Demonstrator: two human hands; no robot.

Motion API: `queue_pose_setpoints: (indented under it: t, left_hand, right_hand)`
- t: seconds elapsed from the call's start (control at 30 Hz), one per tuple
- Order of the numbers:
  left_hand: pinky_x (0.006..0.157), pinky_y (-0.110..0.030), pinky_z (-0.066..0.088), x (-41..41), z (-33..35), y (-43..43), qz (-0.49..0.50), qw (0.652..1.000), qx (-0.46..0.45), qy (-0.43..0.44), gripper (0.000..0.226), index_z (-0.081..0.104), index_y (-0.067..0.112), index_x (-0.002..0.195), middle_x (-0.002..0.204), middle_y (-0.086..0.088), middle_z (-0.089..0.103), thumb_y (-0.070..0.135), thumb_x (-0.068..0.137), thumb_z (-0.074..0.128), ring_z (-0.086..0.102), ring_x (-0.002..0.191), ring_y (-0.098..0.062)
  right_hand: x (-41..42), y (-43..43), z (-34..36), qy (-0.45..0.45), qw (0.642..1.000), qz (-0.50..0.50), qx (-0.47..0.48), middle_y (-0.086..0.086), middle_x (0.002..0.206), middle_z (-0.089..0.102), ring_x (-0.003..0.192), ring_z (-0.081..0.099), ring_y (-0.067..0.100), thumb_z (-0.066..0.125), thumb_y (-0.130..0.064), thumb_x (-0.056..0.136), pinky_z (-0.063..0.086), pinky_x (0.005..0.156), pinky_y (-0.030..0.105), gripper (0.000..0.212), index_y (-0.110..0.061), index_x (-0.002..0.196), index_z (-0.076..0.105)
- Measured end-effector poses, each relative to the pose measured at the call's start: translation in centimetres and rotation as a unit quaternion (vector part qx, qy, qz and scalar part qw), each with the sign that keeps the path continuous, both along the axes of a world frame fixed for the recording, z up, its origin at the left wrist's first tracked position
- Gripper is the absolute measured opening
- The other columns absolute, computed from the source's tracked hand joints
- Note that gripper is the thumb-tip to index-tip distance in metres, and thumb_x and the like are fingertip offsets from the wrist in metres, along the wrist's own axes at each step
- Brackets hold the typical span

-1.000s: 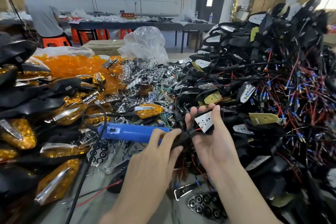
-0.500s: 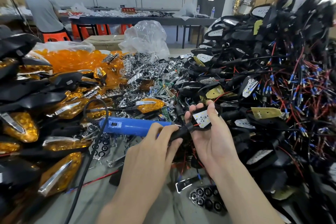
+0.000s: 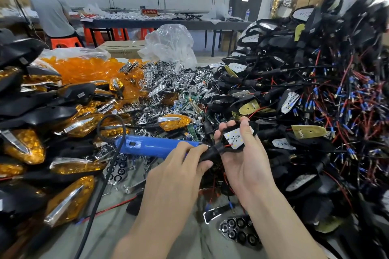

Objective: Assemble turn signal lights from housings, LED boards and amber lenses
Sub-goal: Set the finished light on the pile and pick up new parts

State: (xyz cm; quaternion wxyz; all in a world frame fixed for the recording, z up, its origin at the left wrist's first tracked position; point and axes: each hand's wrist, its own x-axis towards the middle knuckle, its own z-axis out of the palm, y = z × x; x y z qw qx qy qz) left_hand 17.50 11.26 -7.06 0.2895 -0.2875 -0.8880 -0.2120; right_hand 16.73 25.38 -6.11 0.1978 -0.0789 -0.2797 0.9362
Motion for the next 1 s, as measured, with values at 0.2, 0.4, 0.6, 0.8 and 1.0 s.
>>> queue_pose_setpoints:
  t: [0.2, 0.4, 0.6, 0.8, 1.0]
  left_hand:
    - [0.038, -0.025, 0.045, 0.1, -0.1, 0.2, -0.004, 0.999, 0.031, -0.020, 0.030, 0.068, 0.021, 0.110, 0.093, 0.008, 0.060, 0.041, 0.092, 0.055, 0.058, 0.056, -0.013]
    - [0.041, -0.032, 0.050, 0.1, -0.1, 0.4, -0.009, 0.999, 0.050, -0.021, 0.044, 0.067, 0.016, 0.120, 0.091, 0.006, 0.060, 0.048, 0.098, 0.047, 0.059, 0.059, -0.016]
    - [0.037, -0.033, 0.047, 0.2, -0.1, 0.4, -0.010, 0.999, 0.032, -0.011, 0.050, 0.070, 0.015, 0.120, 0.089, 0.003, 0.060, 0.048, 0.095, 0.042, 0.057, 0.052, -0.018]
    - [0.039, -0.038, 0.049, 0.1, -0.2, 0.2, -0.020, 0.998, 0.050, -0.030, 0.049, 0.070, 0.022, 0.119, 0.088, 0.006, 0.059, 0.053, 0.093, 0.042, 0.057, 0.052, -0.019]
    - [0.040, -0.035, 0.049, 0.2, 0.1, 0.3, -0.021, 0.997, 0.045, -0.058, 0.045, 0.066, 0.029, 0.121, 0.077, 0.011, 0.056, 0.058, 0.095, 0.044, 0.055, 0.052, -0.016]
  right_hand:
    - [0.0, -0.1, 0.1, 0.009, 1.000, -0.003, 0.001, 0.002, 0.079, 0.066, 0.076, 0.070, 0.019, 0.053, -0.025, 0.104, 0.060, 0.068, 0.031, 0.016, -0.010, 0.108, 0.057]
    - [0.0, -0.9, 0.0, -0.003, 1.000, 0.008, 0.003, 0.002, 0.079, 0.067, 0.074, 0.070, 0.018, 0.051, -0.029, 0.106, 0.059, 0.065, 0.031, 0.018, -0.013, 0.101, 0.059]
    - [0.1, -1.3, -0.2, -0.016, 1.000, 0.020, -0.009, 0.002, 0.079, 0.066, 0.070, 0.068, 0.018, 0.051, -0.032, 0.105, 0.058, 0.062, 0.031, 0.019, -0.014, 0.101, 0.057]
    - [0.4, -1.2, -0.2, -0.024, 0.998, 0.047, -0.032, 0.002, 0.077, 0.067, 0.063, 0.066, 0.017, 0.053, -0.034, 0.105, 0.058, 0.059, 0.030, 0.021, -0.014, 0.101, 0.058]
    - [0.5, -0.4, 0.1, -0.005, 0.998, 0.050, -0.040, 0.003, 0.077, 0.063, 0.070, 0.066, 0.019, 0.054, -0.031, 0.104, 0.057, 0.063, 0.030, 0.018, -0.016, 0.095, 0.059]
